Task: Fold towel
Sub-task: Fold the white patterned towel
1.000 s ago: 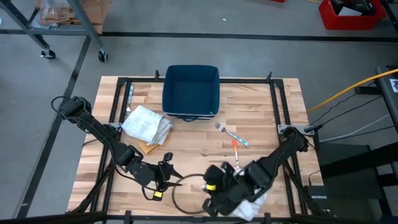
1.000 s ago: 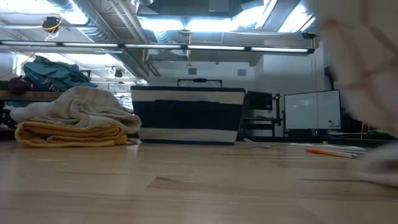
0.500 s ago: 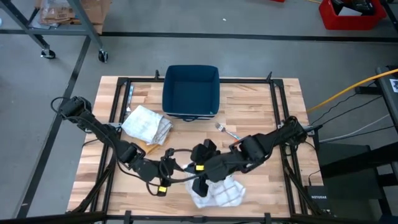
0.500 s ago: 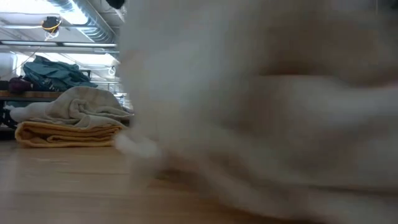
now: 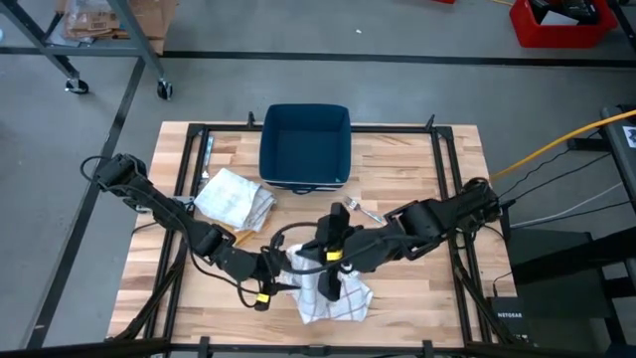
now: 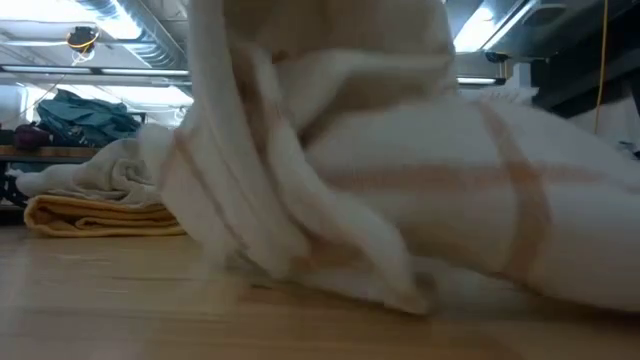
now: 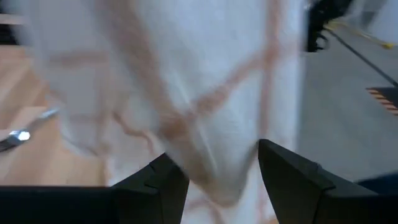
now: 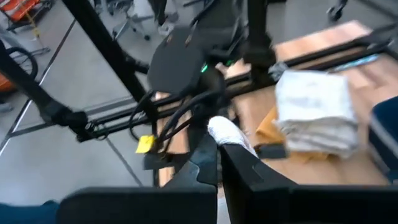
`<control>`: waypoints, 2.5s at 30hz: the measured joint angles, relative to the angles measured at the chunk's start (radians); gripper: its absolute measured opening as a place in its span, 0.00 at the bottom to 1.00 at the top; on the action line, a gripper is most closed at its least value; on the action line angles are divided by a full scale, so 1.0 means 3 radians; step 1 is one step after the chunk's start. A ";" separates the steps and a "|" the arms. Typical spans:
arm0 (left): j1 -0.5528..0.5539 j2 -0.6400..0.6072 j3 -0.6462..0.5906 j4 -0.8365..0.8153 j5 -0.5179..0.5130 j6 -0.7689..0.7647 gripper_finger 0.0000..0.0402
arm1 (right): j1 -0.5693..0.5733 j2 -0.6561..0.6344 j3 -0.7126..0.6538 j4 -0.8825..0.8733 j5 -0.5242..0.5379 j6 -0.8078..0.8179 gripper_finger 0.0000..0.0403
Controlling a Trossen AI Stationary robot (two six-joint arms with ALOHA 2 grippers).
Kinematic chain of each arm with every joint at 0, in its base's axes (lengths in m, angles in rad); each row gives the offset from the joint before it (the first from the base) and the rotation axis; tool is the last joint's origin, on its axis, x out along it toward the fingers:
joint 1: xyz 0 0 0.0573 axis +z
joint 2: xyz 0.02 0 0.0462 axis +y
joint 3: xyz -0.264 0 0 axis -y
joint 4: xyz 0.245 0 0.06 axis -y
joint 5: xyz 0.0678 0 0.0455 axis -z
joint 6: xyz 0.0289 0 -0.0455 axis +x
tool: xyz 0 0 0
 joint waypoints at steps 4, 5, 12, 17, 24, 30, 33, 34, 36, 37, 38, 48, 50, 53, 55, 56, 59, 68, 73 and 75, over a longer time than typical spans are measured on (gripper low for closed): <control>-0.0035 0.0000 0.0000 -0.0008 0.0034 -0.0005 0.45 | 0.0001 -0.0110 0.0000 0.0009 0.0215 -0.0119 0.02; -0.0045 0.0000 0.0000 -0.0016 0.0034 0.0001 0.45 | 0.0001 -0.0138 0.0000 0.0016 0.0278 -0.0152 0.02; -0.0044 0.0000 0.0000 -0.0005 0.0033 0.0070 0.45 | -0.0001 -0.0248 0.0003 0.0328 0.0593 -0.0527 0.01; -0.0037 0.0000 0.0000 -0.0004 0.0033 0.0070 0.45 | -0.0006 -0.0310 0.0003 0.0708 0.0661 -0.0939 0.02; -0.0122 0.0000 0.0000 -0.0031 0.0034 0.0055 0.45 | 0.0001 -0.0439 0.0003 0.0814 0.1020 -0.1209 0.02; -0.0197 0.0000 0.0000 -0.0072 0.0034 0.0063 0.45 | 0.0002 -0.0488 0.0003 0.0821 0.1077 -0.1296 0.01; -0.0203 0.0000 0.0000 -0.0219 0.0034 -0.0048 0.45 | 0.0003 -0.0492 0.0003 0.0917 0.1143 -0.1357 0.02; -0.0204 0.0000 0.0000 -0.0288 0.0035 -0.0115 0.45 | 0.0002 -0.0492 0.0003 0.0955 0.1147 -0.1399 0.02; -0.0204 0.0000 0.0000 -0.0378 0.0035 -0.0221 0.45 | 0.0003 -0.0492 0.0003 0.1023 0.1149 -0.1495 0.01; -0.0204 0.0000 0.0000 -0.0408 0.0034 -0.0271 0.45 | 0.0001 -0.0492 0.0003 0.1070 0.1149 -0.1548 0.01; -0.0204 0.0000 0.0000 -0.0412 0.0034 -0.0290 0.45 | 0.0001 -0.0492 0.0003 0.1115 0.1149 -0.1584 0.01; -0.0195 0.0027 0.0000 -0.0369 0.0034 -0.0295 0.45 | 0.0001 -0.0494 0.0003 0.1448 0.1150 -0.1876 0.01; -0.0194 0.0071 0.0000 -0.0361 0.0031 -0.0305 0.45 | 0.0001 -0.0494 0.0003 0.1523 0.1149 -0.1910 0.01; -0.0194 0.0156 0.0000 -0.0350 0.0007 -0.0310 0.41 | 0.0002 -0.0494 0.0003 0.1538 0.1149 -0.1911 0.02; -0.0194 0.0209 0.0000 -0.0351 -0.0030 -0.0349 0.35 | 0.0002 -0.0494 0.0003 0.1537 0.1149 -0.1912 0.02; -0.0195 0.0221 0.0000 -0.0358 -0.0047 -0.0372 0.31 | 0.0001 -0.0494 0.0003 0.1536 0.1148 -0.1912 0.01; -0.0199 0.0223 0.0000 -0.0363 -0.0064 -0.0466 0.17 | 0.0001 -0.0494 0.0003 0.1534 0.1148 -0.1912 0.01; -0.0257 0.0078 0.0000 -0.0375 -0.0057 -0.0559 0.01 | 0.0001 -0.0494 0.0003 0.1478 0.1149 -0.1965 0.01; -0.0398 -0.0141 0.0000 -0.0393 -0.0055 -0.0672 0.01 | 0.0003 -0.0531 0.0001 0.1492 0.1270 -0.2096 0.01; -0.0454 -0.0284 0.0000 -0.0426 -0.0057 -0.0704 0.01 | 0.0002 -0.0564 0.0001 0.1491 0.1371 -0.2122 0.01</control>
